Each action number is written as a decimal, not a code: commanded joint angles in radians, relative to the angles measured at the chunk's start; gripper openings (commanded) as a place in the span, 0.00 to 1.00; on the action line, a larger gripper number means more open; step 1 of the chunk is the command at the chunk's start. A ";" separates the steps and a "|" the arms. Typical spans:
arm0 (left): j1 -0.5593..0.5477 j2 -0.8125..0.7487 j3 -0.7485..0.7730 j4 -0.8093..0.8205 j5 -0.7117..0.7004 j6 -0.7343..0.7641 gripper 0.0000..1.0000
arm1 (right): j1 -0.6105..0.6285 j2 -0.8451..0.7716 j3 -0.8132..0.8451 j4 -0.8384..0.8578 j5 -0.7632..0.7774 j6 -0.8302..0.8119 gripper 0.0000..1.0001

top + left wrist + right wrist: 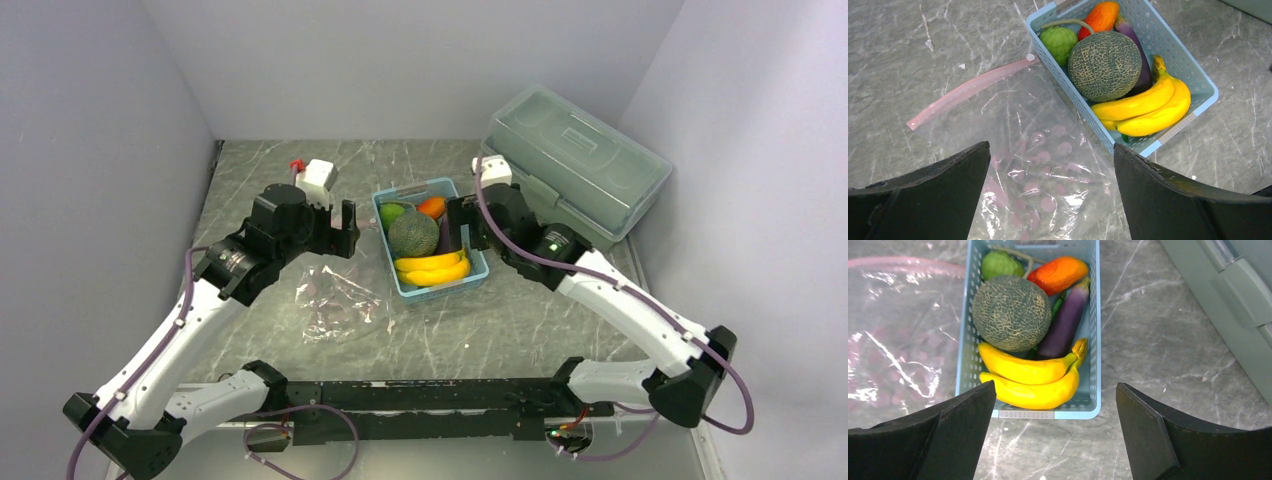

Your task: Place the food in the zip-top bag and seal the zipper

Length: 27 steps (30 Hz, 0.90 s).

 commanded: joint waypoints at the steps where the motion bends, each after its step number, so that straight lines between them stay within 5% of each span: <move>1: 0.001 -0.031 0.026 0.014 0.016 -0.005 0.99 | -0.016 0.075 0.025 0.006 -0.019 -0.030 0.92; 27: 0.001 -0.061 0.018 0.025 0.063 -0.017 0.99 | -0.282 0.485 0.122 0.099 -0.249 -0.020 0.53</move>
